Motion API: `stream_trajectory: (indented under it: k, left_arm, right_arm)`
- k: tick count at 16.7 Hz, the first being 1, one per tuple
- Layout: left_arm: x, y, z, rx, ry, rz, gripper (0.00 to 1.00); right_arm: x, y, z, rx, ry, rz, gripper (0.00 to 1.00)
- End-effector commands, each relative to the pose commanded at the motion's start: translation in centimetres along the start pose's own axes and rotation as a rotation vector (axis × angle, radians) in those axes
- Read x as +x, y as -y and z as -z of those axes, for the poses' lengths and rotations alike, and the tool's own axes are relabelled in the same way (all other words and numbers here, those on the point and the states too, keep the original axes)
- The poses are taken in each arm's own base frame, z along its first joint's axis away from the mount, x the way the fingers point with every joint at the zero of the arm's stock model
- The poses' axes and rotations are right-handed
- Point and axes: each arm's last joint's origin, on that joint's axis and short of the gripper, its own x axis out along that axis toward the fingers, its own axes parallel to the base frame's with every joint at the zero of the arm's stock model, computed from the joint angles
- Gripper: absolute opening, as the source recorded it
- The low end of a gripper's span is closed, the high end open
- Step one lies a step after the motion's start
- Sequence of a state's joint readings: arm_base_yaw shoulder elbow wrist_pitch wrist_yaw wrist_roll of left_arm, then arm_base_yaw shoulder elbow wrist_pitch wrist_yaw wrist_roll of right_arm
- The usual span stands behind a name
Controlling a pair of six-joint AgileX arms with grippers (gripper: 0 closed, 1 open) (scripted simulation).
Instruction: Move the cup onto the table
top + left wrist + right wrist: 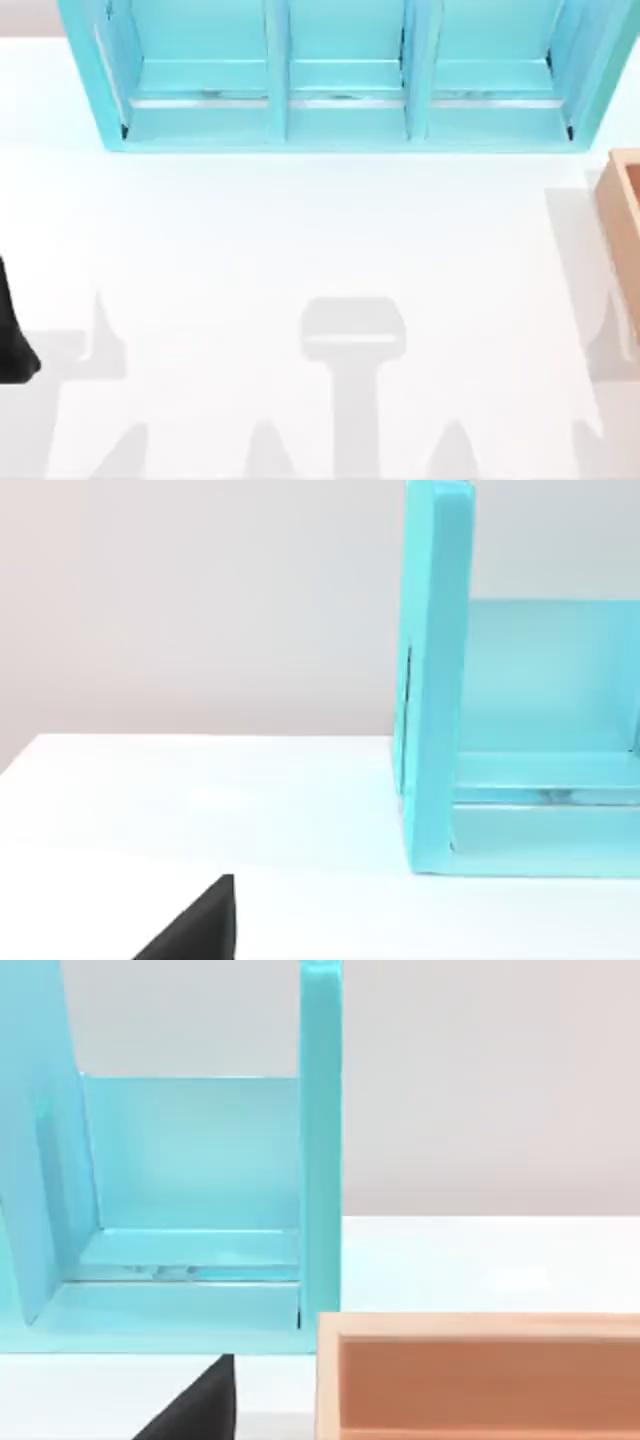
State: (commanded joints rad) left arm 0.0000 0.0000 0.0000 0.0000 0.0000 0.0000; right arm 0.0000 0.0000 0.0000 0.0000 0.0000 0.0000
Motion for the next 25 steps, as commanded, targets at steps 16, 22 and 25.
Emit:
stream_trajectory:
  k: [16,22,25]
  left_arm:
    - [0.0,0.0,0.0,0.000,0.000,0.000,1.00]
    - [0.0,0.0,0.0,0.000,0.000,0.000,1.00]
    - [0.0,0.0,0.0,0.000,0.000,0.000,1.00]
  right_arm:
    - [6.7,4.6,-9.1,-0.123,-0.925,0.125,1.00]
    - [12.8,9.7,-9.6,-0.049,-1.390,0.061,1.00]
    - [14.5,11.6,-8.9,-0.006,-1.522,0.022,1.00]
